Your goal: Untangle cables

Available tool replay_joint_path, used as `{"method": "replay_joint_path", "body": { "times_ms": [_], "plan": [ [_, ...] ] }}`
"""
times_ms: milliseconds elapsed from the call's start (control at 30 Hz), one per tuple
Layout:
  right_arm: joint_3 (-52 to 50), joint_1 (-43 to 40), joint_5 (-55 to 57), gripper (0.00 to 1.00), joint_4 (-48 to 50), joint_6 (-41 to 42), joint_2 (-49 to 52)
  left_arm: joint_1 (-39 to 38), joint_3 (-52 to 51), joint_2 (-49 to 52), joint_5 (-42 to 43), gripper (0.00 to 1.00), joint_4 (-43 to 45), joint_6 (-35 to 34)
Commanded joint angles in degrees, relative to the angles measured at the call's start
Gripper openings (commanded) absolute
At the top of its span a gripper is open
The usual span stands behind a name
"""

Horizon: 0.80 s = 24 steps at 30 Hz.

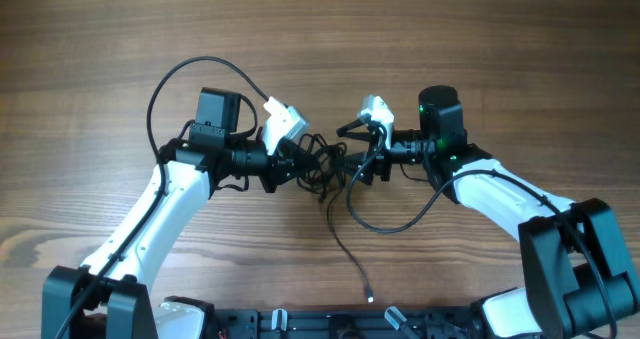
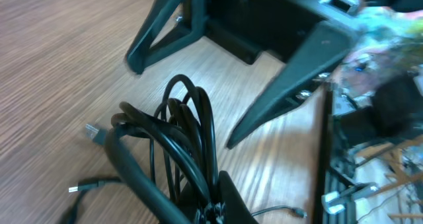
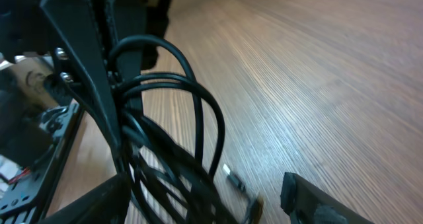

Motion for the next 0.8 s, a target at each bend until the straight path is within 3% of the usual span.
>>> {"method": "replay_joint_path", "body": {
  "times_ms": [0,33,100,133,167,233,367,400,467,500,567,667,767],
  "plan": [
    [0.48,0.07,-6.29,0.46,-1.22,-5.25,-0.09,0.26,-0.09,-0.31,6.69,0.04,0.20,3.48],
    [0.48,0.07,-6.32,0.19,-1.75,-5.16,-0.09,0.26,-0.09,-0.31,6.67,0.04,0.15,3.45],
    [0.48,0.07,-9.05,0.13,-1.86,-5.03,-0.09,0.26,-0.09,-0.31,6.62,0.04,0.20,3.45],
    [0.48,0.07,-10.16,0.04,-1.90,-5.01,-0.09,0.26,-0.09,-0.31,6.34,0.04,0.57,3.41],
    [0.48,0.07,-10.10,0.04,-2.47,-5.01,-0.09,0.26,-0.09,-0.31,5.42,0.06,1.44,2.62],
    [0.48,0.07,-7.89,0.04,-4.74,-5.25,-0.09,0.39,-0.09,-0.31,4.44,0.23,4.72,-3.02],
    [0.48,0.07,-7.54,0.04,-5.18,-5.81,-0.09,1.14,-0.09,-0.31,4.46,0.40,10.08,-9.14],
    [0.48,0.07,-7.54,0.04,-5.20,-6.38,-0.09,1.14,-0.09,-0.31,4.22,0.40,10.58,-9.09],
    [0.48,0.07,-7.54,0.04,-5.20,-6.43,-0.09,1.11,-0.09,-0.31,1.11,0.36,10.58,-10.71],
    [0.48,0.07,-7.54,0.04,-5.18,-6.45,-0.09,1.11,-0.09,-0.31,-1.27,0.29,10.51,-12.13],
    [0.48,0.07,-7.54,0.04,-5.20,-6.43,-0.09,1.11,-0.09,-0.31,-2.82,0.04,10.49,-12.31],
    [0.48,0.07,-7.52,0.04,-5.57,-6.38,-0.09,1.14,-0.09,-0.31,-15.02,0.04,10.97,-18.86],
    [0.48,0.07,-7.52,0.04,-7.34,-6.47,-0.09,2.29,-0.09,-0.31,-42.77,0.04,10.84,-38.97]
  ]
}}
